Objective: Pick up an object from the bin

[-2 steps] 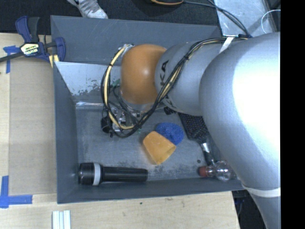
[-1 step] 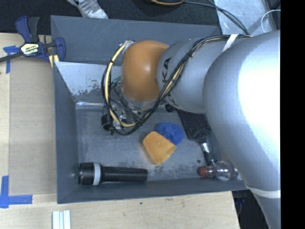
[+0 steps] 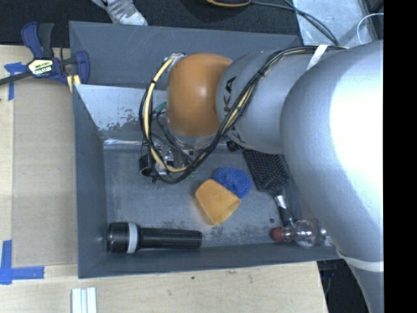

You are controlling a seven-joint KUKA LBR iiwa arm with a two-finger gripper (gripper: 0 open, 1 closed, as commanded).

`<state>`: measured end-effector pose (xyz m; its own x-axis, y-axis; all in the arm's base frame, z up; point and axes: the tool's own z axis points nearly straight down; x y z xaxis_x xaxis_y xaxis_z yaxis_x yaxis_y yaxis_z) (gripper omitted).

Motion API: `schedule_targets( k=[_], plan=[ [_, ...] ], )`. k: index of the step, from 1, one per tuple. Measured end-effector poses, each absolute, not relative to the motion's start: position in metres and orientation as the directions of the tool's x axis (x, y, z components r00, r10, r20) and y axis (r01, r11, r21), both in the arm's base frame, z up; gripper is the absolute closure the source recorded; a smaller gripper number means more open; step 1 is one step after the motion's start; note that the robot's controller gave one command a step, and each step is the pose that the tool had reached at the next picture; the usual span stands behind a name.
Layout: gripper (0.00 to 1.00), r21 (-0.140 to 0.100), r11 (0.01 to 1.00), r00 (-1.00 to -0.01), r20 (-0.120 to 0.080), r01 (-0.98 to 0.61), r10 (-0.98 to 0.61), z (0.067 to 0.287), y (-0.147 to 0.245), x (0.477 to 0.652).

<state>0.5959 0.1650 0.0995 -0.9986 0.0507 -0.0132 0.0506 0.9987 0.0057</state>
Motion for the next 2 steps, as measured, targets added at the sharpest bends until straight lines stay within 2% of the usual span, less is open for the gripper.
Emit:
schedule_targets(
  k=[2],
  plan=[
    [1.00,0.006,0.999,-0.999,-0.015,0.051,0.051,0.1107,0.1649,0.5962]
  ],
)
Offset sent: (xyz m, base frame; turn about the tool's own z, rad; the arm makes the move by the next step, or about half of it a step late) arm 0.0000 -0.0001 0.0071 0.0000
